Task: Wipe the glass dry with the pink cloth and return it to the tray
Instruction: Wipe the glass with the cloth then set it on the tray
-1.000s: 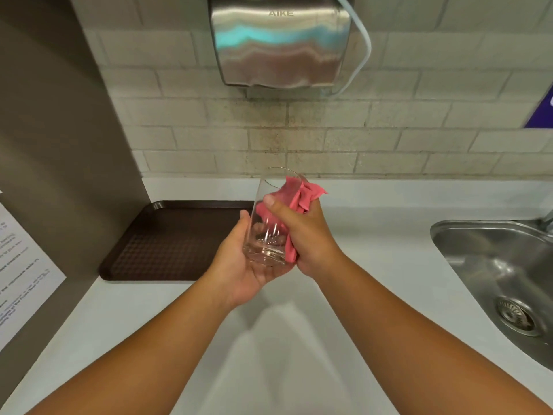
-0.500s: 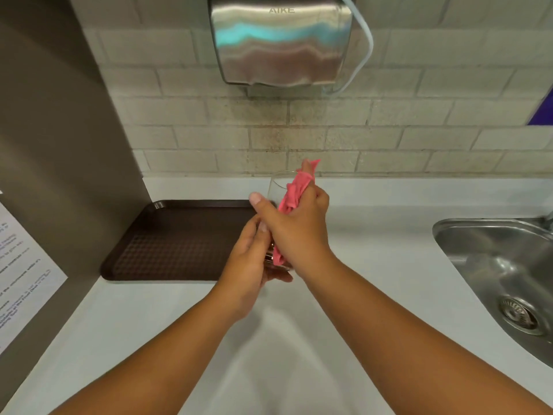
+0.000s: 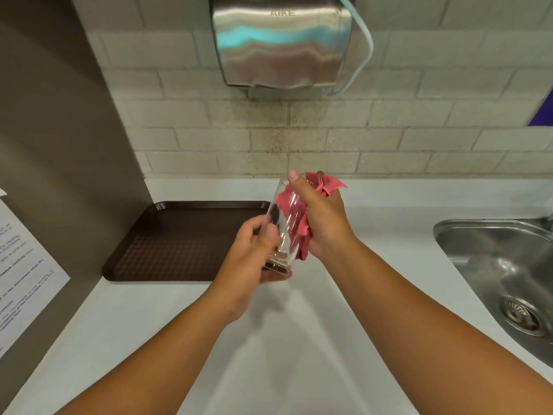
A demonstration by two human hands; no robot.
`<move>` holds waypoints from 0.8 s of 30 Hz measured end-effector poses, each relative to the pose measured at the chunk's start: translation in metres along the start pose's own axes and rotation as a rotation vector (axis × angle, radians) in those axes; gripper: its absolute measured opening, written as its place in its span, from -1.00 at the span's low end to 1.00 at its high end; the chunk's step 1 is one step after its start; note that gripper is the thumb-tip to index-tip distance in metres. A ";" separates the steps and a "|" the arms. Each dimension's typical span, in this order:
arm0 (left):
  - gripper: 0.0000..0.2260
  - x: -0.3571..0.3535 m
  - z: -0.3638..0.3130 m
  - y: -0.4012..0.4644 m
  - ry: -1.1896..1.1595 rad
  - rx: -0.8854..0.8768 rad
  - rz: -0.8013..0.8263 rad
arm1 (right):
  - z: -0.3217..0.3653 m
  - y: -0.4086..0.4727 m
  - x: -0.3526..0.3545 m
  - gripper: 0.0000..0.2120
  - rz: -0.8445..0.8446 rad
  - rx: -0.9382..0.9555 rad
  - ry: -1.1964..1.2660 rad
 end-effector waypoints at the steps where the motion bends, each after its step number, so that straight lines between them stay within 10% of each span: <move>1: -0.52 0.002 -0.008 -0.002 0.184 -0.045 -0.044 | 0.001 -0.001 0.000 -0.33 -0.010 0.020 -0.035; 13: -0.55 -0.003 0.009 -0.004 -0.015 0.108 0.116 | -0.011 -0.014 -0.010 0.08 -0.024 0.016 -0.414; 18: -0.35 -0.017 0.015 -0.011 -0.372 0.177 0.247 | -0.004 -0.006 -0.019 -0.49 0.225 -0.037 0.087; 24: -0.31 -0.026 0.019 -0.008 -0.475 0.216 0.214 | -0.009 -0.002 -0.010 -0.58 0.224 0.008 0.234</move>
Point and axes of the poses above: each hand's wrist, its own y-axis towards the middle knuckle, its own x-axis out of the back of the hand, z = x × y, the point moved 10 cm from there along y, towards the middle knuckle, and after that the axes turned 11 degrees about z, right-handed, at the moved point
